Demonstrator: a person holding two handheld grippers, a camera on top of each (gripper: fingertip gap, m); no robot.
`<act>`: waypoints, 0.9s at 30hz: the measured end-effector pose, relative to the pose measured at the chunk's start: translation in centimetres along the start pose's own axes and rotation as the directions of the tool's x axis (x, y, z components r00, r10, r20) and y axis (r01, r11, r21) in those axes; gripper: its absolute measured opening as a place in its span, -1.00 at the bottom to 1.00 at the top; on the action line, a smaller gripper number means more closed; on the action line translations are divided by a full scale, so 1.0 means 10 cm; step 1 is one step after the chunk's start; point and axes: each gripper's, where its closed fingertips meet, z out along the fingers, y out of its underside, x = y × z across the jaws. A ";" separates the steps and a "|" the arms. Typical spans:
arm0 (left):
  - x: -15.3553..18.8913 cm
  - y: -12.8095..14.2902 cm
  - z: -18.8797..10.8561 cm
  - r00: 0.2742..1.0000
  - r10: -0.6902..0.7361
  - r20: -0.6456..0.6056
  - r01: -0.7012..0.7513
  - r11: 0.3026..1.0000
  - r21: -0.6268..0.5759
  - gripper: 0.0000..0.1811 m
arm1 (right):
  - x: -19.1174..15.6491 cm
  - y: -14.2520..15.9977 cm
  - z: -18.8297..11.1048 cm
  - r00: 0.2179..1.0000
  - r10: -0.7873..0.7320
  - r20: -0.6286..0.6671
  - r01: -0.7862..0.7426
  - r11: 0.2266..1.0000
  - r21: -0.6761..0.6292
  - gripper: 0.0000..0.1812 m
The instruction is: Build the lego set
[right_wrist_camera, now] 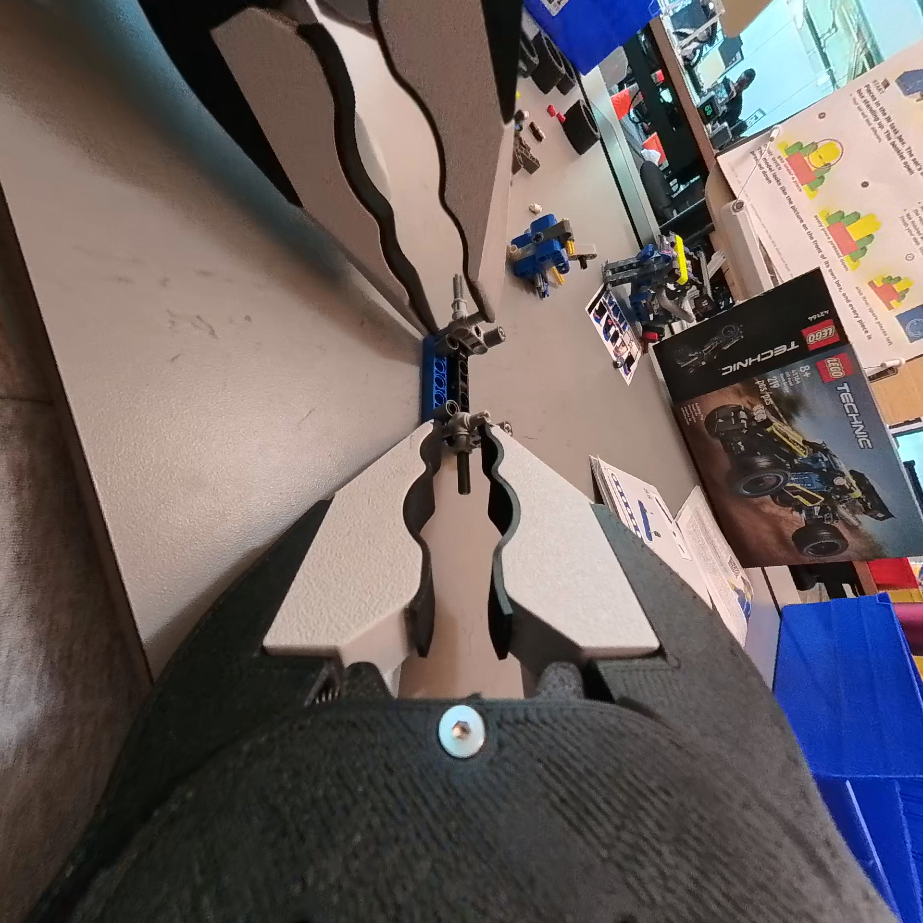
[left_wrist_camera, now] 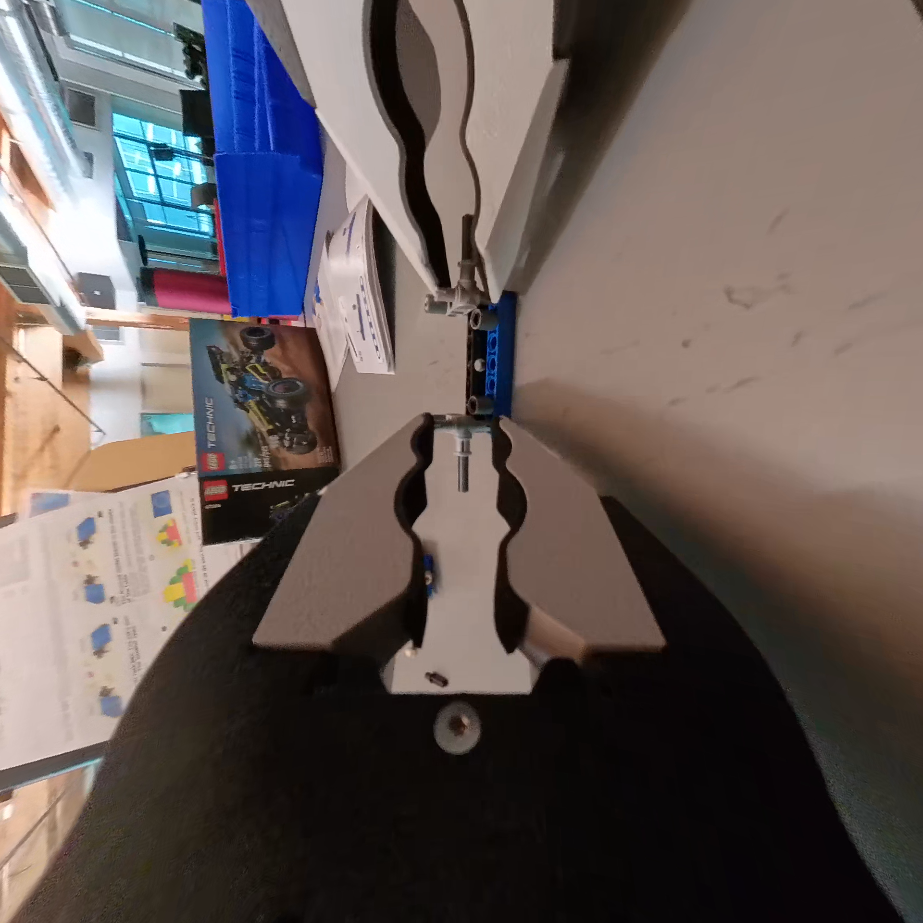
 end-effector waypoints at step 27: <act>0.00 -0.07 -0.13 0.721 -0.566 -0.399 0.638 0.767 0.066 -0.92 | -0.02 -0.02 -0.01 0.997 -0.068 -0.037 0.068 0.998 0.008 -0.84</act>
